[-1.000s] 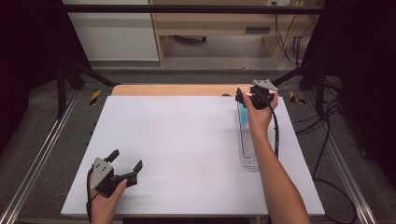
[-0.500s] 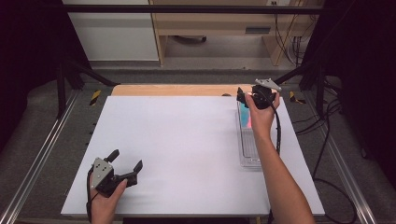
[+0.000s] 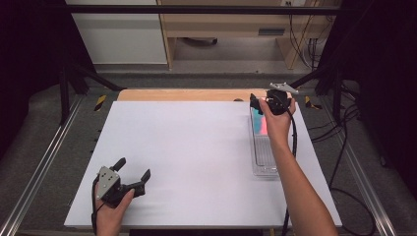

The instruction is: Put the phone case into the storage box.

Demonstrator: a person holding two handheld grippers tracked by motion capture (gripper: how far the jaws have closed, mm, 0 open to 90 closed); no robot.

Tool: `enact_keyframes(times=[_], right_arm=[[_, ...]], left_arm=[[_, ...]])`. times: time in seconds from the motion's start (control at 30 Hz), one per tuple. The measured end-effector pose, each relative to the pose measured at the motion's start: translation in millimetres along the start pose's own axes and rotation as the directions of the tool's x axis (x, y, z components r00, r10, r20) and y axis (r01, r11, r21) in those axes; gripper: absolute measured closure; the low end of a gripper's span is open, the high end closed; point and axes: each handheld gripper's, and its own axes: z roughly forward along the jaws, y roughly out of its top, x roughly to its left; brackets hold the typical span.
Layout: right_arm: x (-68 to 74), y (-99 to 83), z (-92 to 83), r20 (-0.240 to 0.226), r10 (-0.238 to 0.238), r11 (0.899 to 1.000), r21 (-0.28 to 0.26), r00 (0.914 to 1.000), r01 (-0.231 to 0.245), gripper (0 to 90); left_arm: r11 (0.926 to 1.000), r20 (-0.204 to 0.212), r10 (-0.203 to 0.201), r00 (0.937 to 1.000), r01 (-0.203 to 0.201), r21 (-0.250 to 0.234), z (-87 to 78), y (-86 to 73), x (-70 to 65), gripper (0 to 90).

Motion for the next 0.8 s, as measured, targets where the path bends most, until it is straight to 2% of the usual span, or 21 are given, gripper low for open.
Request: enact_keyframes(times=[0.2,0.4,0.8], right_arm=[[0.1,1.8,-2.9,0.001,0.023,0.999,0.028,0.9997,-0.023,6.0],[5.9,6.8,-8.9,-0.012,0.023,0.999,0.027,0.9997,-0.023,6.2],[18.2,19.0,-32.4,-0.068,0.015,1.000,-0.006,0.9976,-0.016,5.7]], left_arm=[[1.0000,-0.005,0.001,1.0000,-0.001,-0.002,-1.3,0.6,0.9,2.5],[1.0000,-0.009,-0.005,0.9999,0.005,-0.007,-1.6,0.9,3.3,2.5],[0.9999,-0.009,-0.014,0.9999,0.013,-0.010,-1.8,0.7,4.0,2.5]])
